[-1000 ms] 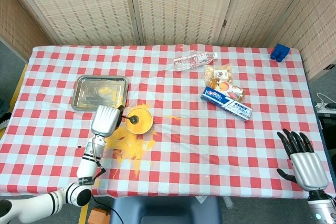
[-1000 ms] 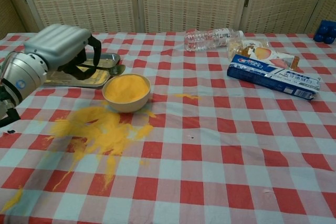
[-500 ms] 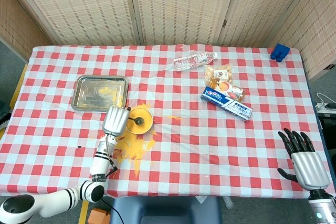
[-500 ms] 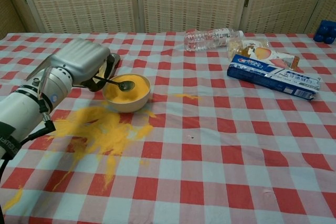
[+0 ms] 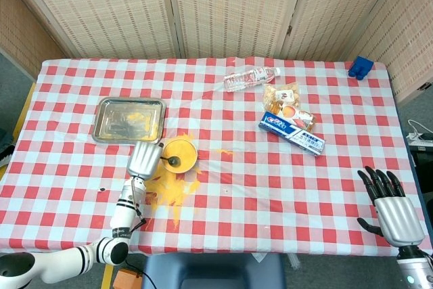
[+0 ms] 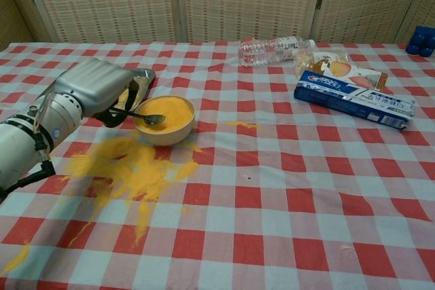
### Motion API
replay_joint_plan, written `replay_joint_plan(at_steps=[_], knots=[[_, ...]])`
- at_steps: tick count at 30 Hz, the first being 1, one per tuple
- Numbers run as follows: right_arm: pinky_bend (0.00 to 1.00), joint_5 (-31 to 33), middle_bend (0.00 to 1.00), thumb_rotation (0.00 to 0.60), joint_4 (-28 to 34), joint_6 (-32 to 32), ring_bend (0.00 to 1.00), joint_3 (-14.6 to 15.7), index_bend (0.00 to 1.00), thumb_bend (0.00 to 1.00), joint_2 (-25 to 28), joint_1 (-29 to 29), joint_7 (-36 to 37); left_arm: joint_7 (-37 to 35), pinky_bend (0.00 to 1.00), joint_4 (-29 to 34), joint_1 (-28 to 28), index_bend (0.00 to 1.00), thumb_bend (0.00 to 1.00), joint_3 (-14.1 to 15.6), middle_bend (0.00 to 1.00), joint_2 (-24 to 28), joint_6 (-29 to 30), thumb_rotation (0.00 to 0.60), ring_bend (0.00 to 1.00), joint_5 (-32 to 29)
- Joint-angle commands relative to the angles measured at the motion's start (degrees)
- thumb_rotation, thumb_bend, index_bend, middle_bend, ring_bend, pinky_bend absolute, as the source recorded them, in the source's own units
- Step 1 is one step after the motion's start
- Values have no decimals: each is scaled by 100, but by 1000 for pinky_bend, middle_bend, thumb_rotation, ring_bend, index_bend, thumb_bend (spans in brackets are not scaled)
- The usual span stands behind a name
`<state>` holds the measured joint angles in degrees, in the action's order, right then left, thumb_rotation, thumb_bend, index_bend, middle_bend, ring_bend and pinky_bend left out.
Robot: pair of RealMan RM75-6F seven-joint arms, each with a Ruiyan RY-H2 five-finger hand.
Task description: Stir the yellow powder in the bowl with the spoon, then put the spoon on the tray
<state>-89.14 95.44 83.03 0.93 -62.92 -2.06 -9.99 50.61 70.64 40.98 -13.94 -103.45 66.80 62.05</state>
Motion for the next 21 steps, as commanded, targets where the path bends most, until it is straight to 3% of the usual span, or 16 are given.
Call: replay_joint_plan(at_steps=[1, 10, 21], knots=[[0, -8, 0, 600, 2, 8, 0, 2, 0, 44, 2, 4, 2, -3, 1000, 34, 15, 463, 572, 2, 1000, 14, 28, 600, 1000, 0], [0, -16, 0, 600, 6, 27, 0, 5, 0, 45, 14, 13, 5, -47, 1000, 311, 4, 410, 552, 16, 1000, 210, 67, 600, 1000, -49], [0, -33, 0, 600, 15, 28, 0, 16, 0, 46, 13, 16, -13, 392, 1000, 862, -28, 379, 554, 58, 1000, 627, -156, 600, 1000, -680]])
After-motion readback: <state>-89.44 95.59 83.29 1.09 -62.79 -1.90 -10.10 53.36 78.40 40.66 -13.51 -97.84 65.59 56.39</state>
